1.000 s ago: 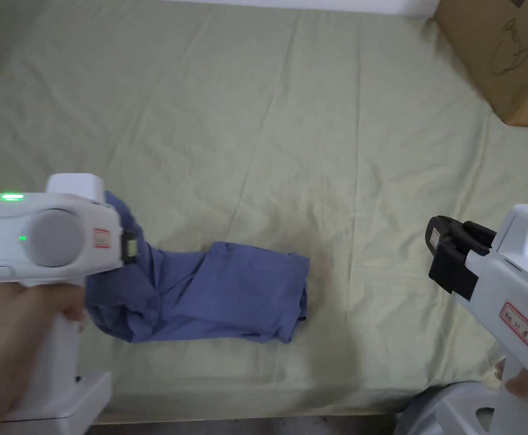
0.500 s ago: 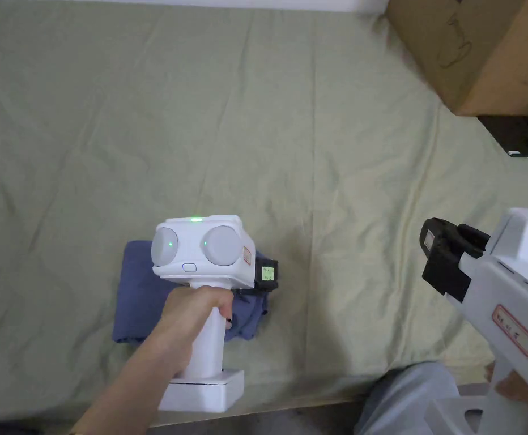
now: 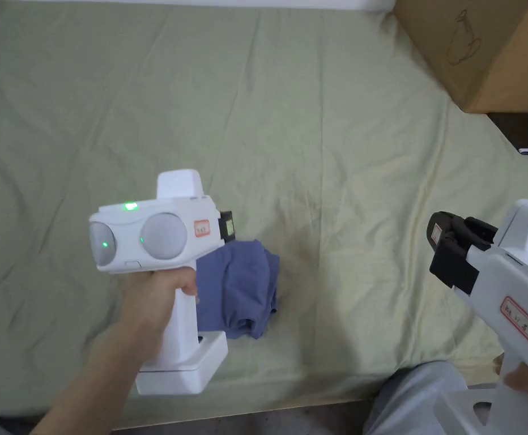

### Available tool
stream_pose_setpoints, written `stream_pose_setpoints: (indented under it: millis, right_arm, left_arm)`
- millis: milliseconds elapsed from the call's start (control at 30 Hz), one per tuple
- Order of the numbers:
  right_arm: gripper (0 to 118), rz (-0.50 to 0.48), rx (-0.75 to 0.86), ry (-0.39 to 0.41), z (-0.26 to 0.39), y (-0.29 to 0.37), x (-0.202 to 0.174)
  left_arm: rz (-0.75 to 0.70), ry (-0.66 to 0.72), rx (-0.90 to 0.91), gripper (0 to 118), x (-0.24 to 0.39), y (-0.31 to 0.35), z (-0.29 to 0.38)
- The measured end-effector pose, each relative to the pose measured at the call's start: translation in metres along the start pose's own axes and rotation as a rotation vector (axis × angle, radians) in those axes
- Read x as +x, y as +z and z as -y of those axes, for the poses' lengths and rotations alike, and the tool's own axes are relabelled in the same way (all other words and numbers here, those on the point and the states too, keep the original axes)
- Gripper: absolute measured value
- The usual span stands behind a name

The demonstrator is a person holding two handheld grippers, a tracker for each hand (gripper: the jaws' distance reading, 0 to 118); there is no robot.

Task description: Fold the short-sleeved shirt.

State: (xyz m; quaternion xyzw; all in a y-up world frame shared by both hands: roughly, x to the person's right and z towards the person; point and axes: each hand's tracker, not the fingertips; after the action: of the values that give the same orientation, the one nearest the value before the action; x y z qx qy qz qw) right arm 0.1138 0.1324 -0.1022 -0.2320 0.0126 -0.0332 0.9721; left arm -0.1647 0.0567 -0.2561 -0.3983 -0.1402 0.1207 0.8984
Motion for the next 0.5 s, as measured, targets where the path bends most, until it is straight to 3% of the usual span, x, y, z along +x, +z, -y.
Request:
stream_pose_setpoints:
  millis: [133,233,500]
  right_arm:
    - [0,-0.002,-0.015,0.011,0.001,-0.001,-0.001]
    - [0,0.002,-0.02,0.003,0.003,0.002,0.001]
    - [0,0.013,-0.019,0.01,0.001,0.007,0.001]
  left_arm:
    - [0.087,-0.059,-0.128,0,0.022,-0.041,0.035]
    - [-0.015,-0.115,-0.222,0,0.039,-0.071,0.06]
    - [0.057,0.065,-0.23,0,0.032,-0.064,0.032]
